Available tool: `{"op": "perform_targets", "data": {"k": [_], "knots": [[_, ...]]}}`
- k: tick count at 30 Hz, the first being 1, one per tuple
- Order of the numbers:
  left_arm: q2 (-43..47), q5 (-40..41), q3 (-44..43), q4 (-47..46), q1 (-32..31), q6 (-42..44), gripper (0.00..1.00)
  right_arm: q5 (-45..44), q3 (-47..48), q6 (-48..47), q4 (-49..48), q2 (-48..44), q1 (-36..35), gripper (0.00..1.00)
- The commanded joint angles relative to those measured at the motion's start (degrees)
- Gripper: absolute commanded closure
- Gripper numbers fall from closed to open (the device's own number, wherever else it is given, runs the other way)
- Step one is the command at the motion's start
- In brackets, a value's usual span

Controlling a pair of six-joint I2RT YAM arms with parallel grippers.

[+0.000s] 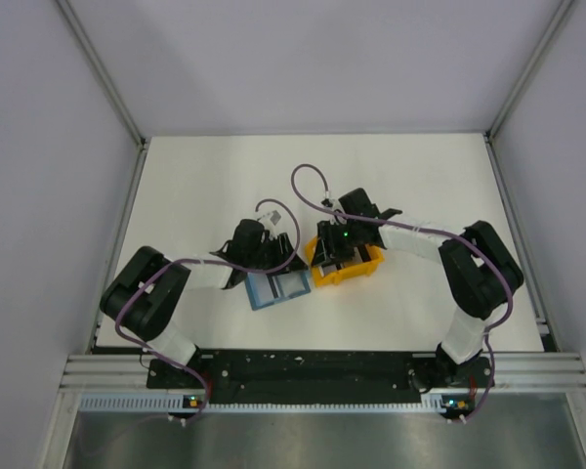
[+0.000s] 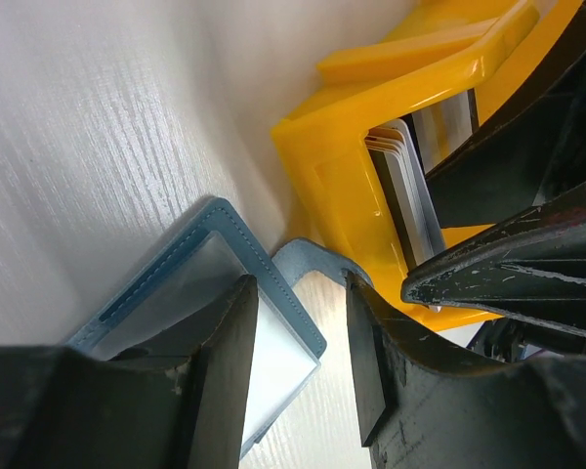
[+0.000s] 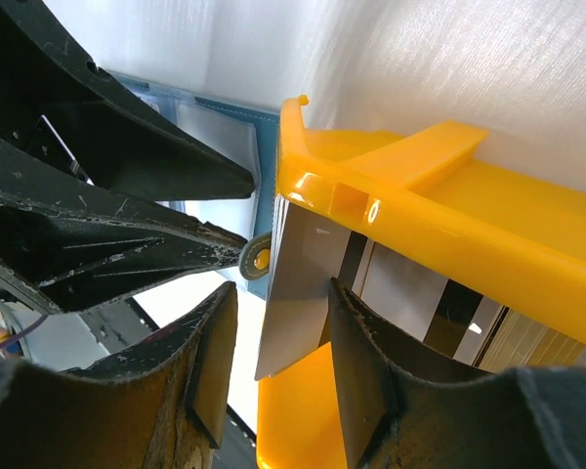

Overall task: Put the credit cards into the card holder
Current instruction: Pick up the credit card from the storage box.

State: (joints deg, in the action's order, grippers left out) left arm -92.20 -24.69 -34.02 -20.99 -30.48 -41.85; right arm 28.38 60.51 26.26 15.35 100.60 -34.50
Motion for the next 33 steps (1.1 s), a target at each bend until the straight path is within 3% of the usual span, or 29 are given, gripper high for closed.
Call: {"op": "perform_targets", "data": {"k": [1, 19, 26, 33], "knots": [[0.0, -1.0, -2.1, -1.9, -0.1, 0.3, 0.54, 2.3, 2.9, 1.0, -2.2, -2.2, -0.9, 0.58], [-0.3, -1.2, -2.1, -1.9, 0.0, 0.4, 0.54, 0.7, 3.3, 2.1, -2.3, -4.4, -0.8, 0.67], [-0.2, -1.2, -2.0, -1.8, -0.1, 0.4, 0.54, -0.8, 2.6, 2.2, -2.1, -4.8, -0.8, 0.80], [0.0, -1.1, -1.8, -1.9, 0.0, 0.3, 0.54, -7.4, 2.1, 1.4, -0.6, -6.4, -0.8, 0.85]]}}
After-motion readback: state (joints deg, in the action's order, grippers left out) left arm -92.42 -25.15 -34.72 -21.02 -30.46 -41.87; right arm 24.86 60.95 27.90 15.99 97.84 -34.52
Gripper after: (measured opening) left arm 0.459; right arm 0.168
